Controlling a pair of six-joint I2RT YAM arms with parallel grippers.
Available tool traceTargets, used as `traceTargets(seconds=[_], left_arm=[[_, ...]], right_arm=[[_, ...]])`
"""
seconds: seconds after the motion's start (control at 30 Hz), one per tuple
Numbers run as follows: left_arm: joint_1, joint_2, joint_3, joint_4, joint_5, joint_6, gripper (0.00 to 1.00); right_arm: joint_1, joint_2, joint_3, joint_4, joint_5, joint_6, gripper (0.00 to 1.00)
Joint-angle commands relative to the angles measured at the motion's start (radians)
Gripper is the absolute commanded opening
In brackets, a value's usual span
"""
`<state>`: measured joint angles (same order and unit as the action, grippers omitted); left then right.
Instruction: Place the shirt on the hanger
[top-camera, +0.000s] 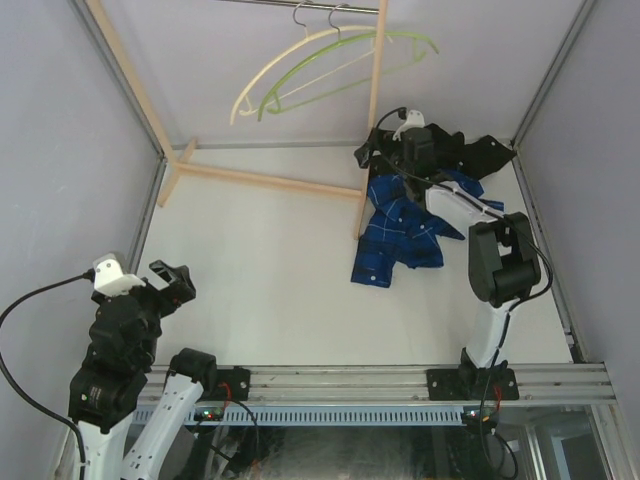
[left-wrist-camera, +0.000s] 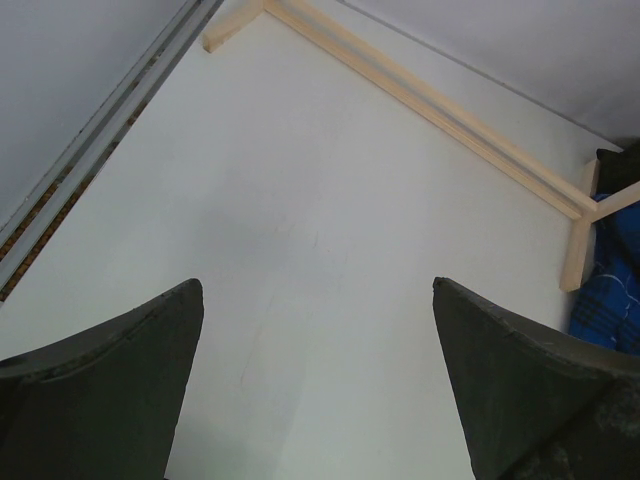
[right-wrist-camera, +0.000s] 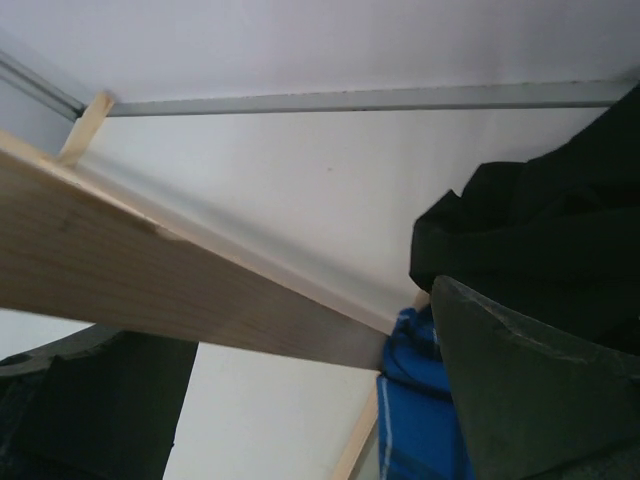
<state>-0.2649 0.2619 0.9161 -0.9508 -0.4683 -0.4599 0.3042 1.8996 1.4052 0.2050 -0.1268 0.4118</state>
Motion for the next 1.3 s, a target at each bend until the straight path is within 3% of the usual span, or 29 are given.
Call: traceTargets(seconds=[0.0,0.3,0.53,0.73,0.97,1.27], left_arm=[[0.009,0.012,-0.013,0.034,-0.011,-0.010,1.00],[0.009,0.020,-0.014,0.038,-0.002,-0.007,1.00],[0.010,0.021,-0.015,0.040,-0.008,-0.005,1.00],[0.012,0.029,-0.014,0.039,-0.013,-0.007,1.00],[0.022,0.041,-0.013,0.038,-0.004,-0.005,1.00],[0.027,0.034,-0.015,0.039,-0.013,-0.007,1.00]], right_arm=[[-0.035,-0.072,0.014,-0.004,-0.041,0.004,0.94],[-0.037,-0.366,-0.346,0.022,0.085,-0.010,0.97],[-0.067,-0.485,-0.456,-0.046,0.228,0.030,0.98],[-0.103,-0.425,-0.295,-0.341,0.471,0.225,1.00],[-0.109,-0.174,0.035,-0.683,0.550,0.434,1.00],[-0.115,0.148,0.410,-0.782,0.502,0.483,1.00]])
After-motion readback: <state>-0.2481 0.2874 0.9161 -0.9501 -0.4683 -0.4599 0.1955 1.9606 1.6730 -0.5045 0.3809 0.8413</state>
